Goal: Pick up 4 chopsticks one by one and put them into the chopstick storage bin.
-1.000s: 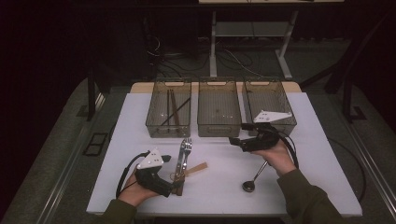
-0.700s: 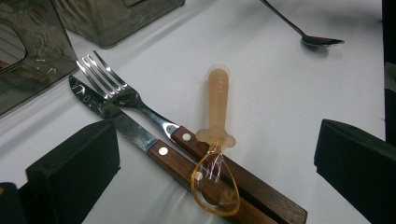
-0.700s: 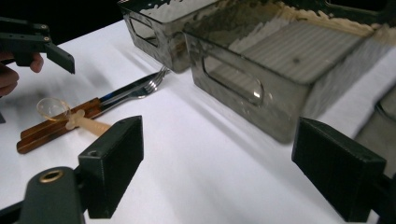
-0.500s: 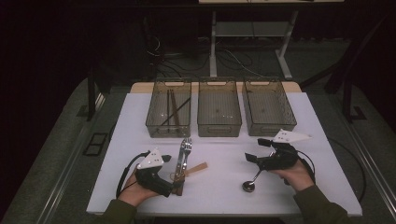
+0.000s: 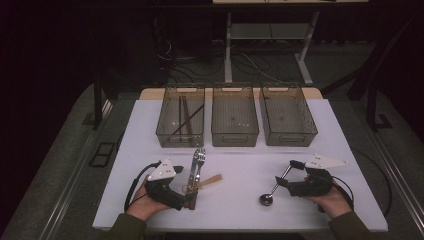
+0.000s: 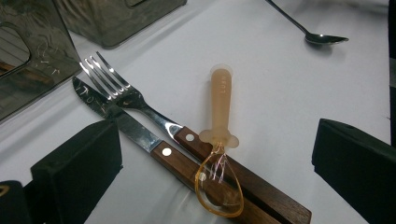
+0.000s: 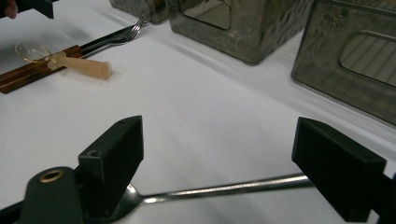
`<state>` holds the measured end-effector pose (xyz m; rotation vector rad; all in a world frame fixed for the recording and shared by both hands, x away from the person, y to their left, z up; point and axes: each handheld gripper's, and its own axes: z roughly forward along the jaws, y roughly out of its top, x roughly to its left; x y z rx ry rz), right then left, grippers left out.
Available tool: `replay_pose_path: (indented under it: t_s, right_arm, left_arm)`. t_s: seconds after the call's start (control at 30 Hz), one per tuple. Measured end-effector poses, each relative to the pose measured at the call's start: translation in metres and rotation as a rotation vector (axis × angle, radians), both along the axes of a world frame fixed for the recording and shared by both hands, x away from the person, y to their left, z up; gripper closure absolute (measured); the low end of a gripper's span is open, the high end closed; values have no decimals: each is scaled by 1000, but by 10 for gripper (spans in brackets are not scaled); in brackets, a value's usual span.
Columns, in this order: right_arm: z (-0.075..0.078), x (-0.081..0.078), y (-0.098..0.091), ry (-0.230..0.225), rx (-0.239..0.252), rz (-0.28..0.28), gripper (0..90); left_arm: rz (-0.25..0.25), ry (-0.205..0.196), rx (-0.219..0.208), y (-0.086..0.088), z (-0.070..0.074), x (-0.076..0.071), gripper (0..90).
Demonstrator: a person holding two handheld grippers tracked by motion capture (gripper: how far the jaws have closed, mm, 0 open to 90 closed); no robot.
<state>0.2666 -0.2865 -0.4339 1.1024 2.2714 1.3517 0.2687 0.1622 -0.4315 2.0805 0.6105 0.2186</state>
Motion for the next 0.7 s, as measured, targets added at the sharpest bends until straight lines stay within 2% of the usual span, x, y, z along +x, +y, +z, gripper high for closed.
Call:
replay_pose_path:
  t_s: [0.23,0.47,0.7]
  right_arm:
    - [-1,-8,-11,-1,-1,-12,165]
    - [-1,-7,-11,1,2,-14,165]
    - [-2,-6,-9,2,-3,-9,165]
  left_arm:
    - [-15,-10,15,-2,4,3,79]
    - [-17,-11,20,-9,6,12,166]
    - [-53,5,27,-20,7,21,336]
